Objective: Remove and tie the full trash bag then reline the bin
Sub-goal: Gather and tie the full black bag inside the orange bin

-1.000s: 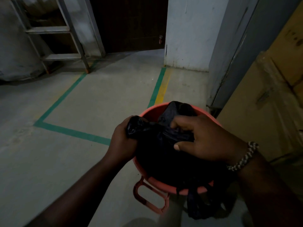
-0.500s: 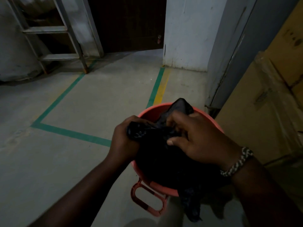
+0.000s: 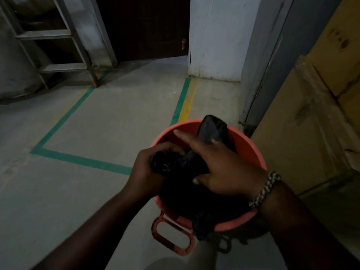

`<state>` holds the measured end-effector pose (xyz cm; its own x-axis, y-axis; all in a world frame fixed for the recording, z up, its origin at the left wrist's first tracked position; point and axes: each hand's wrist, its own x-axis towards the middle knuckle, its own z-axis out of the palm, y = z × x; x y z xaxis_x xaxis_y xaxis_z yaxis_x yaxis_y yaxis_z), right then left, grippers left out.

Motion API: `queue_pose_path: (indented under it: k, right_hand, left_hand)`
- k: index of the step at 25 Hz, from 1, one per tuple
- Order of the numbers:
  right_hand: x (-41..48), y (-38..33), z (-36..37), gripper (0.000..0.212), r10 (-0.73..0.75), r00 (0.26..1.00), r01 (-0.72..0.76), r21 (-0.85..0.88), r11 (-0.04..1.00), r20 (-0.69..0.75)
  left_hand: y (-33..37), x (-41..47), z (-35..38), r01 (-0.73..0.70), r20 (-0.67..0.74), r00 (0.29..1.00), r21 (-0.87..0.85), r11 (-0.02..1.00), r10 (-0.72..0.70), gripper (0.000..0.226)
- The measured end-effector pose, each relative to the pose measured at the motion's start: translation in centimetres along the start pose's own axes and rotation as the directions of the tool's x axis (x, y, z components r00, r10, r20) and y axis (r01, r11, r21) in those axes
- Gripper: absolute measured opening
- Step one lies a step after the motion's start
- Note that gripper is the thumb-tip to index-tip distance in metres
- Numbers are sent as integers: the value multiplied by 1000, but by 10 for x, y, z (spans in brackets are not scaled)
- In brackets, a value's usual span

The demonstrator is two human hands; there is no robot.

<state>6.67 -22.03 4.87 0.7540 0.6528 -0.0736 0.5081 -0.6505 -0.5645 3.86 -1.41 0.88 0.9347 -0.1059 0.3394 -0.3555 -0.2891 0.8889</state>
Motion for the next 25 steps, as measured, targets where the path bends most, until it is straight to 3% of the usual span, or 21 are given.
queue_pose_path:
  k: [3,5,10,12,14,16,18,19,21,23,25]
  right_hand:
    - [-3,25,-19,36,-79,989,45,-258,965,-123]
    - [-6,29,-30,14,-125,969,54,-312,949,-213]
    - [-20,24,-45,8,-59,943,-2,-183,983,-328]
    - [-24,24,-48,19,10,943,-85,-214,973,-332]
    - [-24,18,-47,17,-18,919,-79,-229,970,-394]
    - [-17,0,-37,12,-116,888,42,-174,984,-444]
    - [-7,-20,-19,16,-200,882,157,-135,978,-426]
    - [-3,-26,-10,18,-219,886,193,-106,976,-408]
    - [-1,-26,0,20,-192,897,210,1,978,-397]
    - [-6,-14,-4,30,-90,930,106,25,994,-356]
    - [-10,-1,-12,37,30,974,-80,-220,972,-224]
  left_hand:
    - [-3,0,-6,15,-41,999,28,999,-14,34]
    - [-2,-1,-7,23,-56,998,49,999,-21,35]
    - [-3,1,-16,130,-243,963,54,990,-113,15]
    - [-4,3,-17,185,-371,912,-15,983,-177,20]
    - [-3,5,-16,185,-424,881,-99,978,-210,22]
    - [3,4,-9,116,-291,944,-145,983,-154,33]
    - [6,-1,4,44,-12,999,-169,985,-47,81]
    - [7,-4,10,21,91,996,-142,990,-8,91]
    - [3,-7,18,-21,121,992,-17,1000,23,65]
    - [0,-4,14,-45,-1,999,128,991,46,36]
    - [-2,-1,7,-9,-131,991,192,981,34,31]
